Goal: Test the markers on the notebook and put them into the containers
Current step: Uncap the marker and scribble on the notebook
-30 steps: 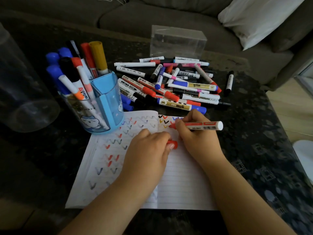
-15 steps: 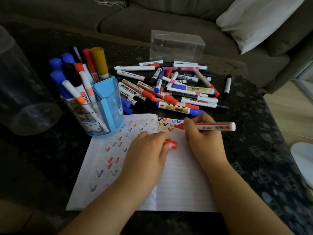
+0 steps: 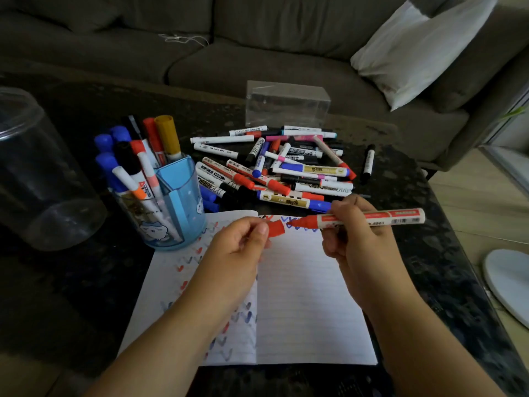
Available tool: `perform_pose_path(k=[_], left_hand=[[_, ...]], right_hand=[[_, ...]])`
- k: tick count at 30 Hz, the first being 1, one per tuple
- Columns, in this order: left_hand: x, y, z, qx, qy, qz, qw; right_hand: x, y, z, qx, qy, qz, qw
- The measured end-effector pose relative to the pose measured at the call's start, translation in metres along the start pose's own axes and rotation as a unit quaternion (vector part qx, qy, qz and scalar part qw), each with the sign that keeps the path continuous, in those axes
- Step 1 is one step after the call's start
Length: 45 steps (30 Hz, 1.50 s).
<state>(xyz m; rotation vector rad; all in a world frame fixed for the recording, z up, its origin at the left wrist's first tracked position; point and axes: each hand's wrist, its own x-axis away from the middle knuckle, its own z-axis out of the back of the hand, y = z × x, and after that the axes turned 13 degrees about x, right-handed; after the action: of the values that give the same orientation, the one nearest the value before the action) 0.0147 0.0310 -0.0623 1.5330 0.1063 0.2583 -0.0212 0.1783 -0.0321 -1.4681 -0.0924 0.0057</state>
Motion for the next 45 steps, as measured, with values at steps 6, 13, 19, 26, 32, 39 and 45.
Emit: perform_pose_path(k=[6, 13, 19, 26, 32, 39, 45], left_hand=[[0.002, 0.003, 0.0, -0.016, -0.044, -0.032, 0.998], [-0.001, 0.005, 0.01, -0.066, -0.122, -0.066, 0.988], [0.005, 0.009, 0.002, 0.02, -0.137, 0.002, 0.99], [0.01, 0.009, 0.002, 0.007, -0.12, -0.047, 0.992], [0.011, 0.01, 0.008, 0.004, -0.109, -0.067, 0.992], [0.007, 0.019, 0.025, -0.007, -0.003, -0.095, 0.995], [0.012, 0.019, 0.049, -0.067, 0.061, -0.146, 0.985]], right_hand=[[0.001, 0.003, -0.003, 0.025, -0.03, 0.0, 0.999], [-0.002, 0.005, -0.002, 0.038, -0.039, 0.023, 0.998], [0.002, 0.006, -0.012, -0.013, -0.038, 0.016, 0.999], [0.011, 0.004, -0.025, -0.097, -0.022, 0.012, 0.995], [0.012, 0.005, -0.031, -0.115, -0.026, -0.02, 0.993], [0.021, -0.001, -0.039, -0.077, -0.1, -0.142, 0.982], [0.032, -0.004, -0.045, 0.34, 0.098, 0.132, 0.926]])
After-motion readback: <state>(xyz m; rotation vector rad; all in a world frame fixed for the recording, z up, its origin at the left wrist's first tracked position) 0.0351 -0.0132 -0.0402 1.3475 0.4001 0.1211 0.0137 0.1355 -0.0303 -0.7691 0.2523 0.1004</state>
